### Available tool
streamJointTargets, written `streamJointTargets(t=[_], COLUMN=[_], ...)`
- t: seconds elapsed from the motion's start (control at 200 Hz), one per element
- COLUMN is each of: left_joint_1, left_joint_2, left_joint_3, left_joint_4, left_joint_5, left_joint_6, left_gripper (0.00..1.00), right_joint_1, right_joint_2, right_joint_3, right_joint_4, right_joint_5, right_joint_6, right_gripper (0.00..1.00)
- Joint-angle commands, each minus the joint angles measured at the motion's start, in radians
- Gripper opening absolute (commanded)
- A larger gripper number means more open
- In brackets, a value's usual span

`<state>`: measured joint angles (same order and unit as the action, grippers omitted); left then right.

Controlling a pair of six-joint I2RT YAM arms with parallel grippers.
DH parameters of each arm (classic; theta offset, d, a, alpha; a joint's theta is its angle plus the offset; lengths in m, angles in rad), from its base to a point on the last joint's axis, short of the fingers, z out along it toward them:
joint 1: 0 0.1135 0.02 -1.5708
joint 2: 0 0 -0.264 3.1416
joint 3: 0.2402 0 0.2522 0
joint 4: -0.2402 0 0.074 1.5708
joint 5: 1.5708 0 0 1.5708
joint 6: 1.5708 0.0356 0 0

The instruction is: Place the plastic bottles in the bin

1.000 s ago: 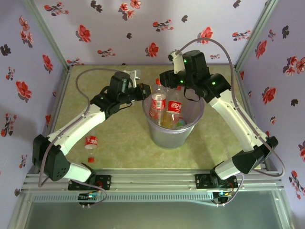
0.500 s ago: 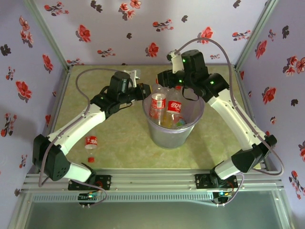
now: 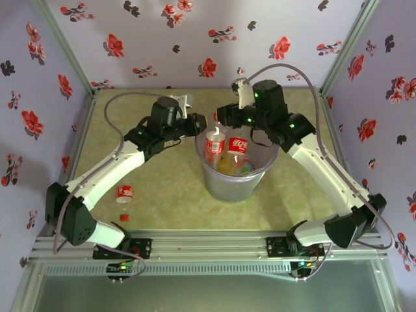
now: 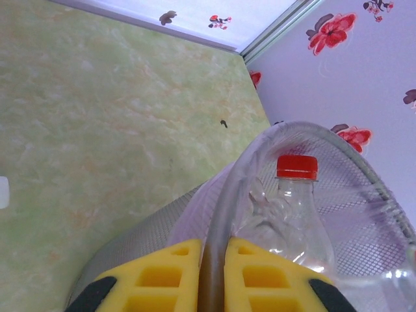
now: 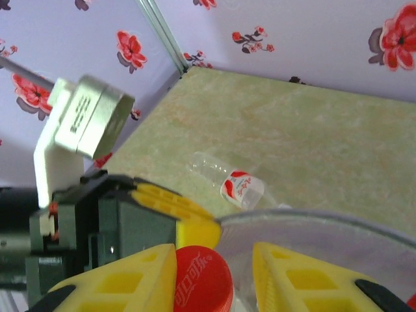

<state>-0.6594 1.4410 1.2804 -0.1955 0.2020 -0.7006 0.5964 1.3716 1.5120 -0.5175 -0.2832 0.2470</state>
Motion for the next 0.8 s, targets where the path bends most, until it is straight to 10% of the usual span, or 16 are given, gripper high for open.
streamJointTargets(t=[0.0, 0.475, 0.795], left_joint_1=[0.001, 0.021, 0.032], left_joint_2=[0.032, 0.005, 0.031], left_joint_3=[0.019, 0.019, 0.073], left_joint_4=[0.017, 0.008, -0.01], left_joint_5=[-0.066, -0.138, -0.144], left_joint_6=[-0.004, 0.002, 0.033], left_gripper=[0.05, 0.02, 0.02], right_joint_1=[0.014, 0.013, -0.036], right_joint_2=[-0.023, -0.115, -0.063], right_joint_3=[-0.075, -0.175, -0.001], right_joint_4=[-0.097, -0.141, -0.13], right_joint_5=[-0.038, -0.016, 0.109], right_joint_6=[0.024, 0.049, 0.089], right_gripper=[0.37, 0.37, 0.57])
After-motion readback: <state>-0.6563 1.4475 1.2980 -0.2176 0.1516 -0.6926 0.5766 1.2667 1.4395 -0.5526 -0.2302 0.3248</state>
